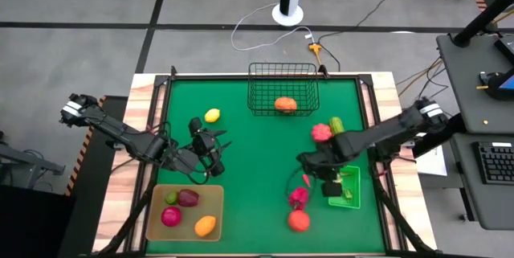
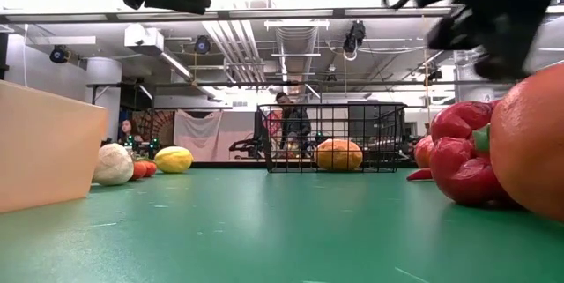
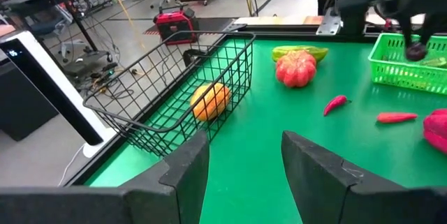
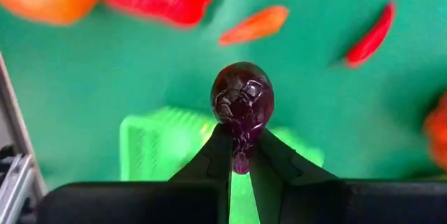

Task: Sort produce into baskets
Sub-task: Put the eggplant into the green basket, then put the strawberry into the green bin

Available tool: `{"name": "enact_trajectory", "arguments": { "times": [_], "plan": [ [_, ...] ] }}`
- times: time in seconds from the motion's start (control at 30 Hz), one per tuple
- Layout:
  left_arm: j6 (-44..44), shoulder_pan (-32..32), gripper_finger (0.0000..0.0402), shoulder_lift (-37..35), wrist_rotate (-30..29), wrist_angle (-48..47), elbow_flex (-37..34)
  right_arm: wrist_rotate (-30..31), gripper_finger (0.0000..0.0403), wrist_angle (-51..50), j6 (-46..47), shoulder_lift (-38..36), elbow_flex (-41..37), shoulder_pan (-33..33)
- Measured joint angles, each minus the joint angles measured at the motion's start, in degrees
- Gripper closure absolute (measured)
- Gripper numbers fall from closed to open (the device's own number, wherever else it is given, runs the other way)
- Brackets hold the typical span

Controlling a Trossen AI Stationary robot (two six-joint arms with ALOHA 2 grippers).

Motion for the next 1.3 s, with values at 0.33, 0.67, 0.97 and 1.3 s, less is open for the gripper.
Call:
{"name": "enact_trajectory", "arguments": {
  "times": [0.33,0.67,0.97,1.3],
  "plan": [
    [-1.4,0.0,0.0239,0.0,0.1,0.9,0.0,0.0,0.0378,-1.5,22.8,-7.6,-7.6,10.0],
    [-2.1,0.0,0.0239,0.0,0.1,2.5,0.0,0.7,0.0325,-1.4,36.1,-9.8,-14.1,12.4],
    [-3.6,-0.1,0.0239,0.0,1.7,2.5,0.0,1.1,0.0264,-1.3,36.3,-9.8,-14.7,12.4],
    [-6.8,-0.1,0.0239,0.0,4.0,2.5,0.0,11.1,0.0232,2.0,31.7,-9.8,-14.6,12.3]
  ]
}}
